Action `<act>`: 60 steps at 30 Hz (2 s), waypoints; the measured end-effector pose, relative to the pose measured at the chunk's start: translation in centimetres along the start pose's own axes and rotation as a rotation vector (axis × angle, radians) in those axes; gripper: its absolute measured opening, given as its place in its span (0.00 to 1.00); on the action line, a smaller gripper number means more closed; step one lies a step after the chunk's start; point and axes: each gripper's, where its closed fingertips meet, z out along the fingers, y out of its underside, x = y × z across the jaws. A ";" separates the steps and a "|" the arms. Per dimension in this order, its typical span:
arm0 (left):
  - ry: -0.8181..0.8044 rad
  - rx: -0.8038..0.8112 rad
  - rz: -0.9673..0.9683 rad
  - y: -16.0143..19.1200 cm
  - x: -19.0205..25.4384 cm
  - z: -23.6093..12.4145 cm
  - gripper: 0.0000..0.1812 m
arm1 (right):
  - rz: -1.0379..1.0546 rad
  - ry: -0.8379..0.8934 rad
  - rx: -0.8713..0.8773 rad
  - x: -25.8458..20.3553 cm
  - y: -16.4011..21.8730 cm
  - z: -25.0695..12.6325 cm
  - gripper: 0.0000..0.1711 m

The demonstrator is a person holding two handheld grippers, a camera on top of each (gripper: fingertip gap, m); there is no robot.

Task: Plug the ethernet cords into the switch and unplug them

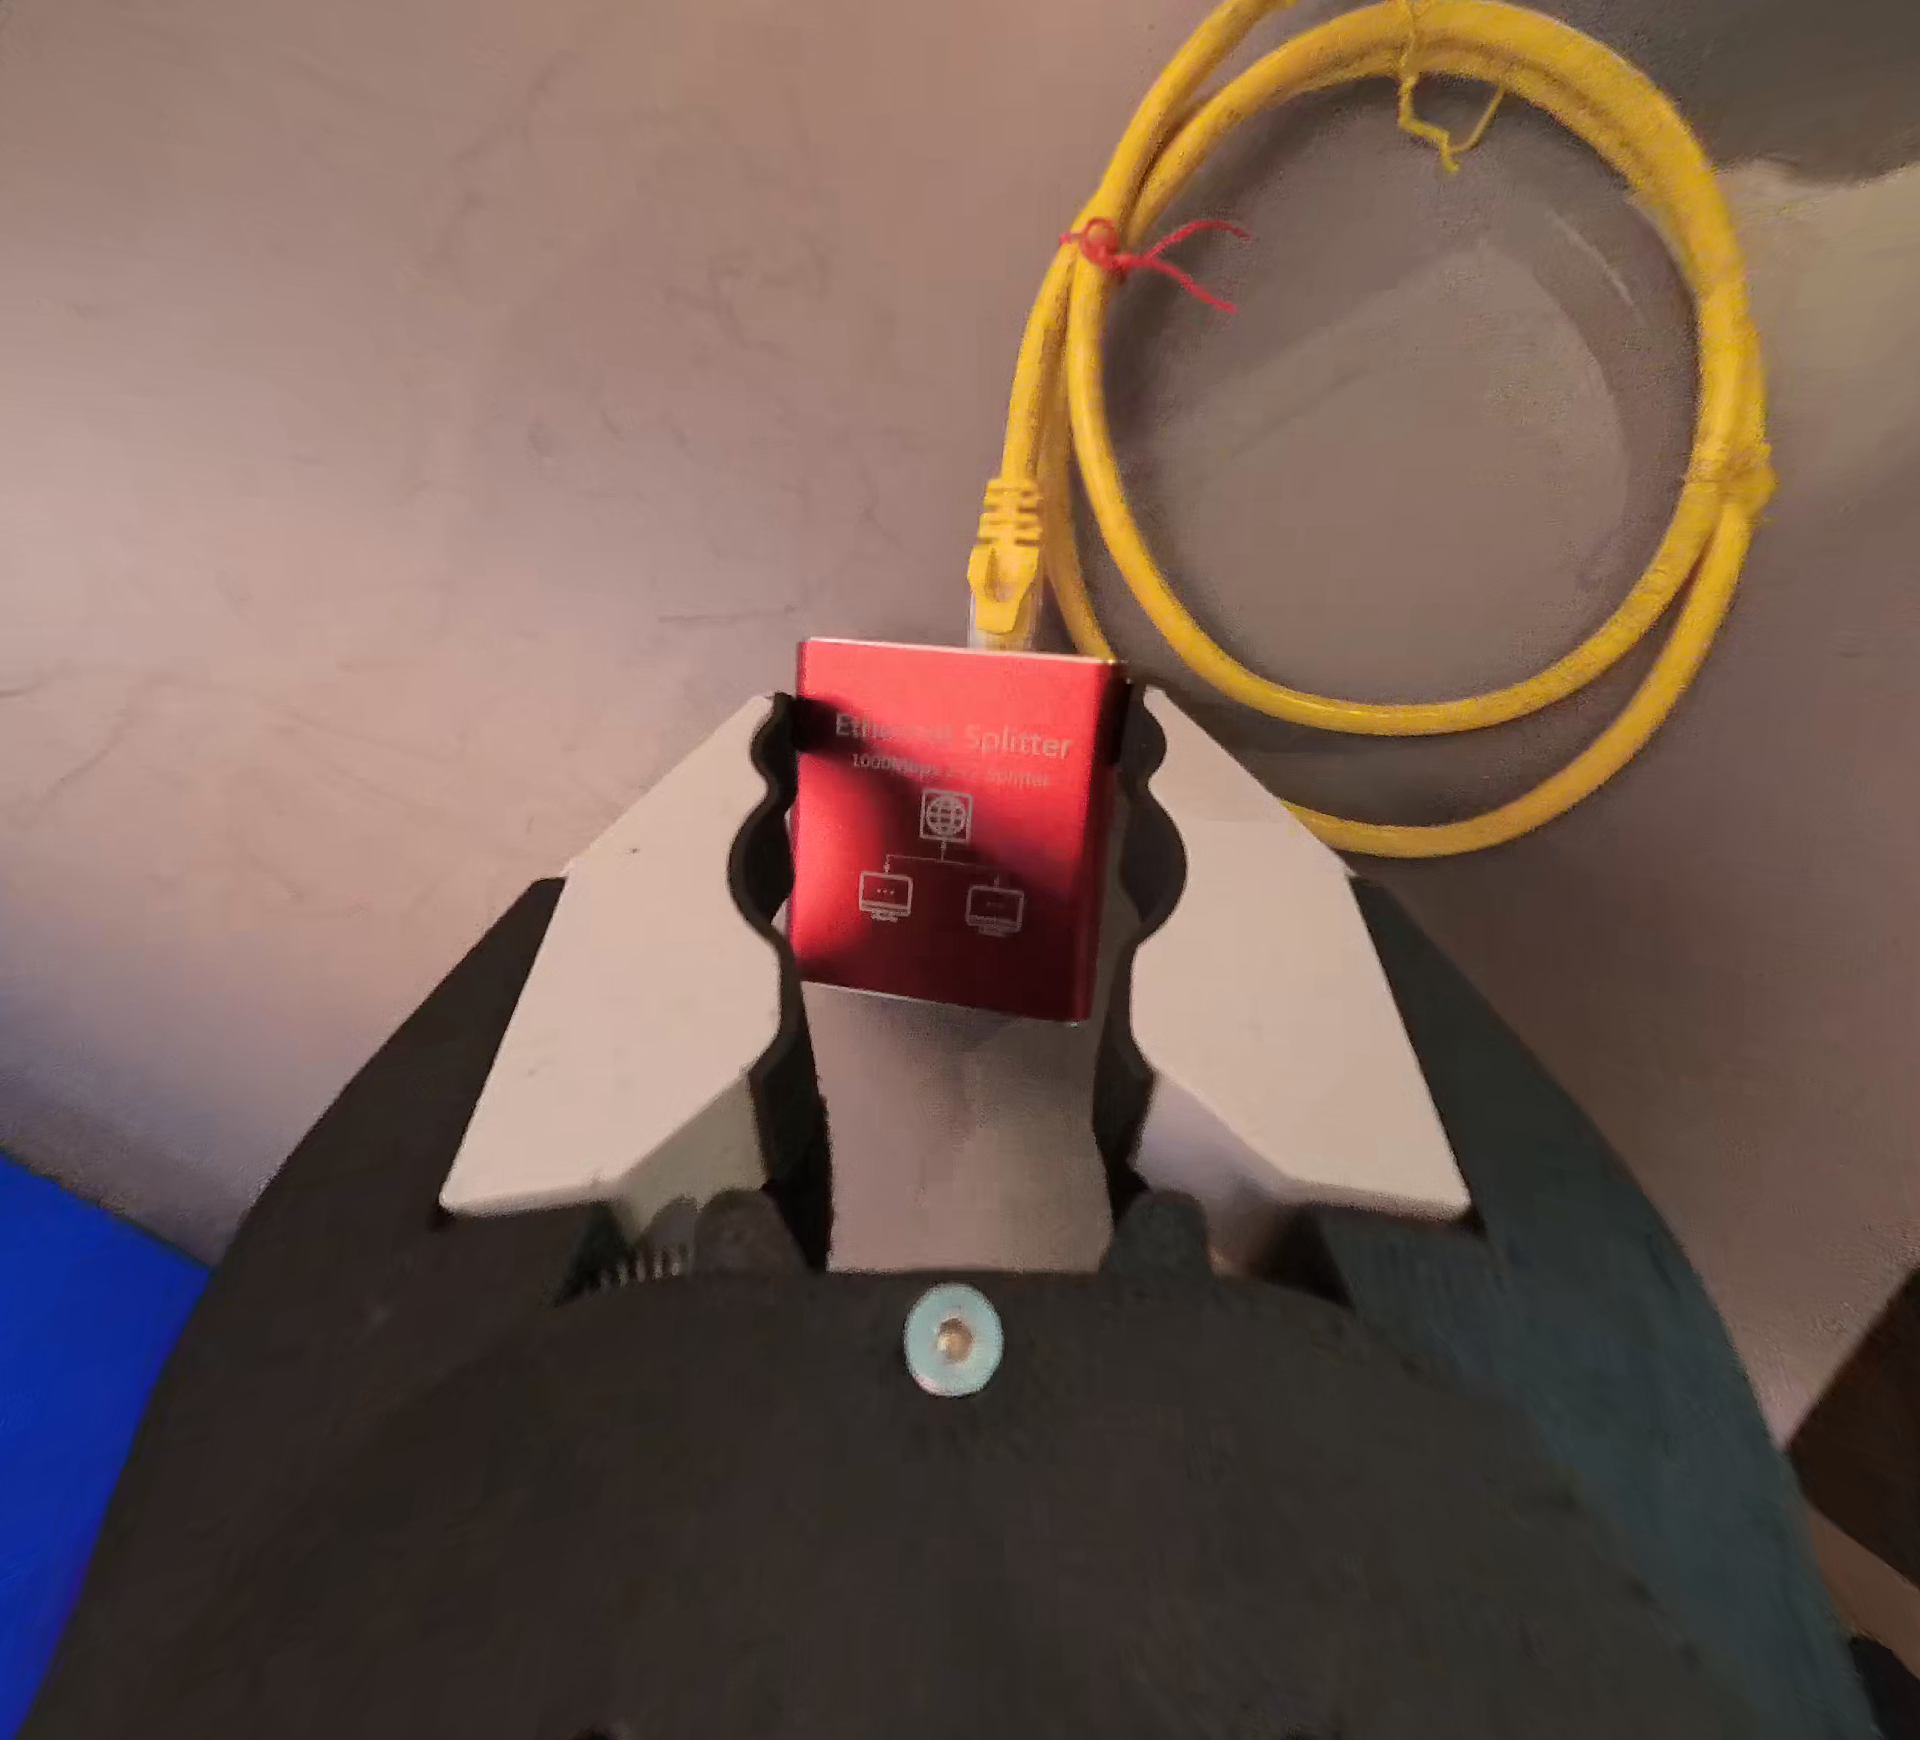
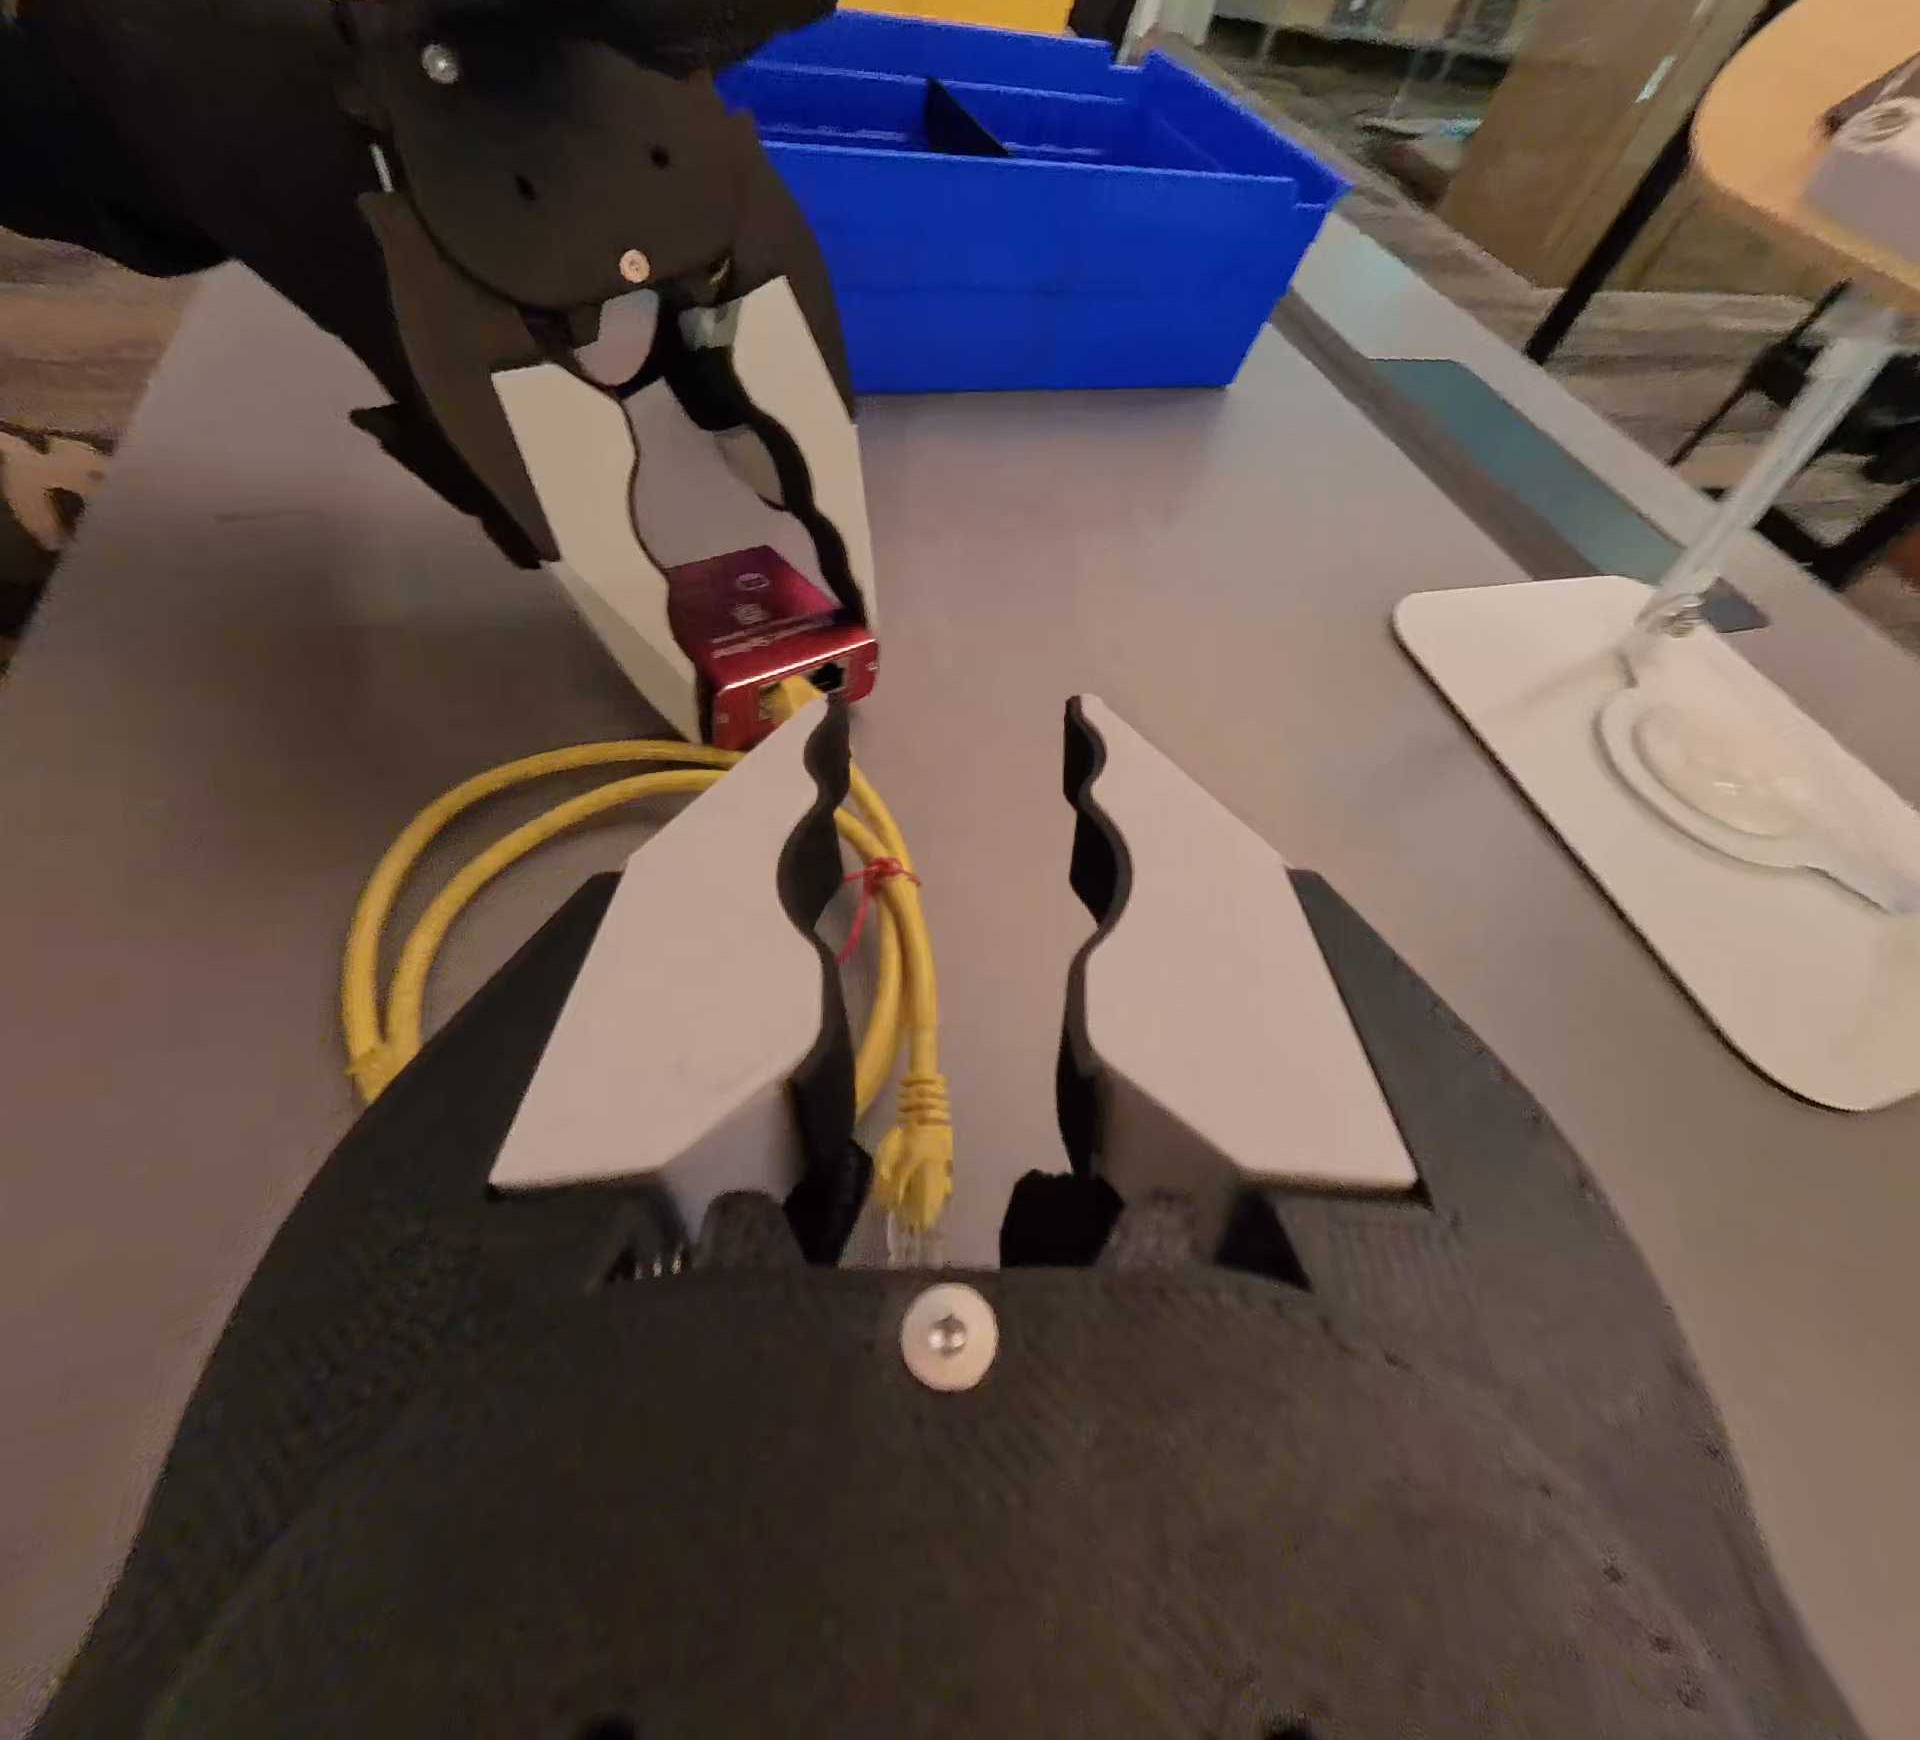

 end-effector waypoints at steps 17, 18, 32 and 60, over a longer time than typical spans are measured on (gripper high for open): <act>-0.547 0.014 -0.303 11.4 -18.4 -17.4 0.26 | 0.041 0.131 0.105 3.0 2.0 -1.1 0.13; -0.566 -0.036 -0.325 13.2 -19.9 -17.1 0.26 | 0.039 0.131 0.104 3.0 2.0 -1.1 0.13; -0.691 -0.221 -0.232 19.4 -25.5 -13.6 0.02 | -0.005 0.130 0.070 2.6 2.4 -0.9 0.09; -0.565 1.018 -0.317 -10.4 -9.4 -25.3 0.01 | 0.145 -0.057 0.524 -2.3 -21.0 -0.5 0.46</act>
